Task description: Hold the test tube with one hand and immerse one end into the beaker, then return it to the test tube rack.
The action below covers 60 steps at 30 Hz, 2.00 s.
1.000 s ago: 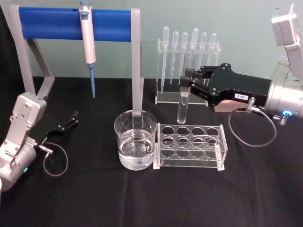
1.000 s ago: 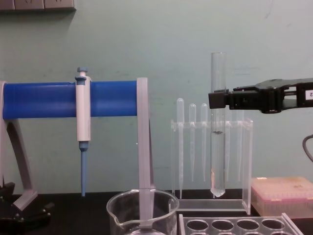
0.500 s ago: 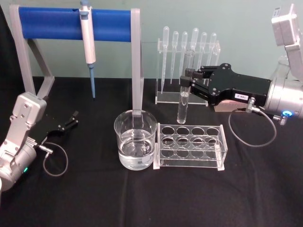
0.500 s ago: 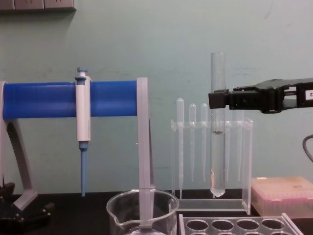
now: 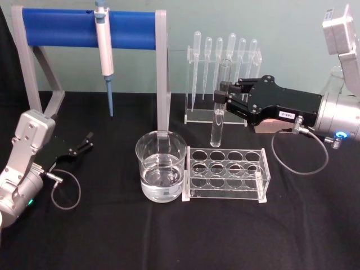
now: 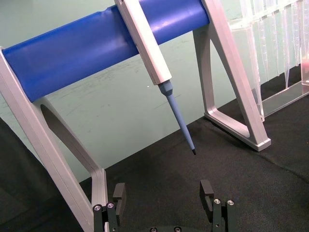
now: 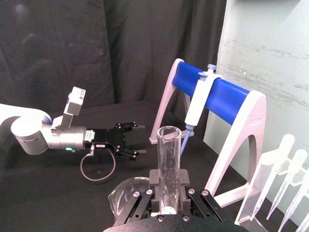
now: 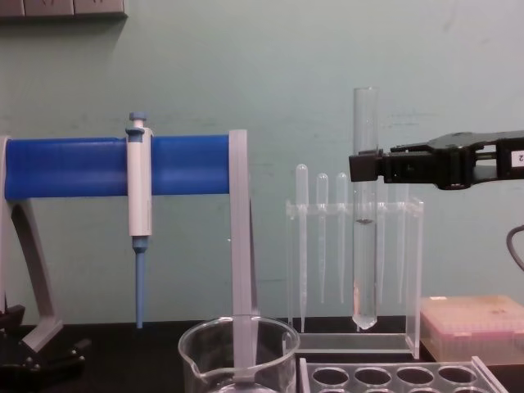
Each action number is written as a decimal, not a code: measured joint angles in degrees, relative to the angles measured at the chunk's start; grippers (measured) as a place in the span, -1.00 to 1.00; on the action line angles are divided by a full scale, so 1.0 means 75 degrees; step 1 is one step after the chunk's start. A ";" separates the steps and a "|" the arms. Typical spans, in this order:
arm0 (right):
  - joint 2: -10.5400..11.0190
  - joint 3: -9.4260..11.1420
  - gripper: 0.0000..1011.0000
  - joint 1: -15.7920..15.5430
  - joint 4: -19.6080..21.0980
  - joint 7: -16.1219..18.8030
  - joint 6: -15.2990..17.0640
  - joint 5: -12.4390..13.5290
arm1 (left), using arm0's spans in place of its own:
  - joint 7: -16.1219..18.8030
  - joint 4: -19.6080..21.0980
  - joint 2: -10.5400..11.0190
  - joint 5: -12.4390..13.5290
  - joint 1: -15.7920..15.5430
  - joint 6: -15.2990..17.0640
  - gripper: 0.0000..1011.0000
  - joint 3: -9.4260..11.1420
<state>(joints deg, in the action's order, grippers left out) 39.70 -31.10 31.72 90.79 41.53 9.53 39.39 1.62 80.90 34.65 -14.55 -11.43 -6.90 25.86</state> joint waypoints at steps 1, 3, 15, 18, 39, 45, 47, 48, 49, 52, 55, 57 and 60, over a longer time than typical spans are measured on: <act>0.0000 0.0000 -0.54 0.0000 0.0000 0.0000 0.0000 0.0000 | 0.0000 0.0000 0.0000 0.0000 0.0000 0.0000 0.98 0.0000; 0.0000 0.0000 -0.54 0.0000 0.0000 0.0000 0.0000 0.0000 | 0.0000 0.0000 0.0000 0.0000 0.0000 0.0000 0.98 0.0000; 0.0000 0.0000 -0.54 0.0000 0.0000 0.0000 0.0000 0.0000 | 0.0000 0.0000 0.0000 0.0000 0.0000 0.0000 0.98 0.0000; 0.0000 0.0000 -0.54 0.0000 0.0000 0.0000 0.0000 0.0000 | 0.0000 0.0000 0.0000 0.0000 0.0000 0.0000 0.98 0.0000; 0.0000 0.0000 -0.54 0.0000 0.0000 0.0000 0.0000 0.0000 | 0.0000 0.0000 0.0000 0.0000 0.0000 0.0000 0.98 0.0000; 0.0000 0.0000 -0.54 0.0000 0.0000 0.0001 0.0000 0.0000 | 0.0000 0.0000 0.0000 0.0001 0.0000 0.0000 0.98 0.0000; 0.0000 0.0000 -0.54 0.0000 0.0000 0.0000 0.0000 0.0000 | 0.0000 0.0000 0.0000 0.0000 0.0000 0.0000 0.98 0.0000; 0.0000 0.0000 -0.54 0.0000 0.0000 0.0000 0.0000 0.0000 | 0.0000 0.0000 0.0000 0.0000 0.0000 0.0000 0.98 0.0000; 0.0000 0.0000 -0.54 0.0000 0.0000 0.0000 0.0000 0.0000 | 0.0000 0.0000 0.0000 0.0000 0.0000 0.0000 0.98 0.0000; 0.0000 0.0000 -0.54 0.0000 0.0000 0.0000 0.0000 0.0000 | 0.0000 0.0000 0.0000 0.0000 0.0000 0.0000 0.98 0.0000; 0.0004 -0.0038 -0.54 0.0064 0.0011 0.0004 0.0010 0.0019 | 0.0000 0.0000 0.0000 0.0000 0.0000 0.0000 0.98 0.0000; -0.0007 -0.0052 -0.54 0.0112 0.0021 0.0005 0.0020 0.0044 | 0.0000 0.0000 0.0000 0.0000 0.0000 0.0000 0.98 0.0000; -0.0058 -0.0079 -0.54 0.0229 0.0042 0.0005 0.0053 0.0100 | 0.0000 0.0000 0.0000 0.0000 0.0000 0.0000 0.98 0.0000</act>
<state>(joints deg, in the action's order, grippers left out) 39.26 -31.69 33.44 91.11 41.57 9.93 40.14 1.62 80.90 34.65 -14.55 -11.43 -6.91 25.86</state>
